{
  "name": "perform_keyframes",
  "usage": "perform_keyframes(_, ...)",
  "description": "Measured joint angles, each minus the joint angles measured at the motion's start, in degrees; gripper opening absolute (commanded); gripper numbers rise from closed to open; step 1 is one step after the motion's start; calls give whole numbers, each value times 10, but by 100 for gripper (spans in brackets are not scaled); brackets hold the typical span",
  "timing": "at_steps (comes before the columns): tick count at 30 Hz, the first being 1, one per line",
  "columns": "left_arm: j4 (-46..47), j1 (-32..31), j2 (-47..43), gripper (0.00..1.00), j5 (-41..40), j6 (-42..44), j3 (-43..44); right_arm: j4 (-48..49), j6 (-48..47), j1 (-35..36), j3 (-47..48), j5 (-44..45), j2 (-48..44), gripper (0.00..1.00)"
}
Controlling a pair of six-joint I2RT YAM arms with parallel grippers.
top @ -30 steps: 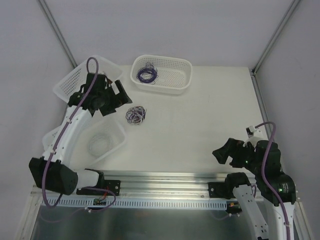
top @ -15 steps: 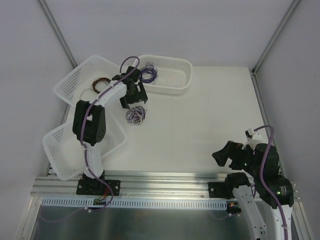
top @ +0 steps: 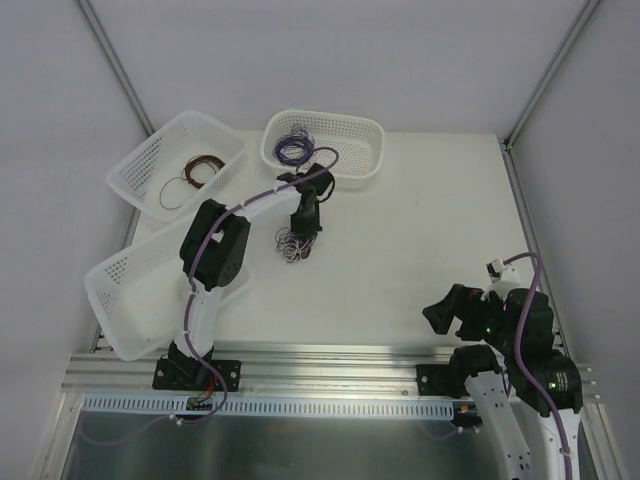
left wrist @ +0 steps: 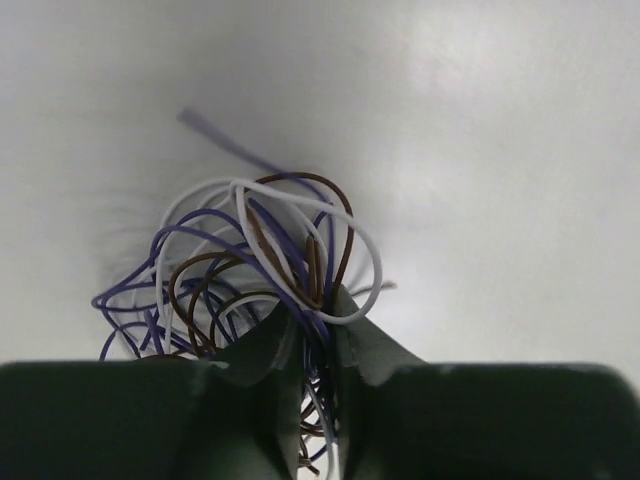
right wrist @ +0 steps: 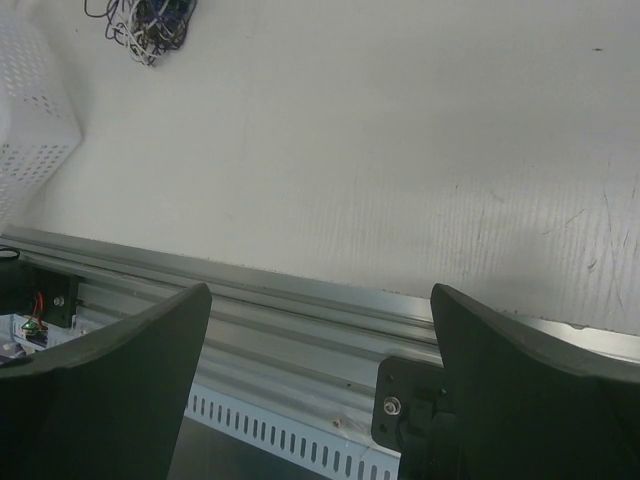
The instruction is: Untangle the cables
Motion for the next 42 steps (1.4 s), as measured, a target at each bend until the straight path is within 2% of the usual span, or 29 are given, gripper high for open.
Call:
perform_keyframes(2, 3, -40, -1, 0, -2, 11, 0, 5, 1, 0, 0, -1, 3, 97)
perform_keyframes(8, 9, -172, -23, 0, -4, 62, -6, 20, 3, 0, -1, -2, 12, 97)
perform_keyframes(12, 18, -246, -48, 9, -9, 106, -20, 30, 5, 0, -1, -2, 18, 97)
perform_keyframes(14, 26, -275, -59, 24, -13, 126, -31, 37, 8, 0, -2, -4, 24, 97)
perform_keyframes(19, 43, -300, -89, 47, -16, 140, -65, 51, 17, 0, -6, -5, 41, 97)
perform_keyframes(22, 50, -295, -125, 69, -26, 133, -88, 58, 19, 0, -7, -5, 49, 97)
perform_keyframes(23, 54, -294, -144, 79, -33, 128, -94, 61, 19, 0, -9, -6, 53, 97)
perform_keyframes(24, 59, -291, -164, 94, -38, 125, -102, 64, 19, 0, -12, -8, 57, 97)
perform_keyframes(25, 65, -291, -187, 98, -45, 120, -111, 68, 19, 0, -16, -10, 64, 97)
perform_keyframes(32, 128, -262, -336, 97, -58, 31, -222, 104, 20, 2, -52, -26, 124, 99)
perform_keyframes(37, 156, -215, -390, 88, -50, -66, -357, 147, 33, 25, -78, -22, 164, 90)
perform_keyframes(42, 179, -201, -402, 76, -29, -128, -428, 205, 65, 114, -89, 16, 220, 86)
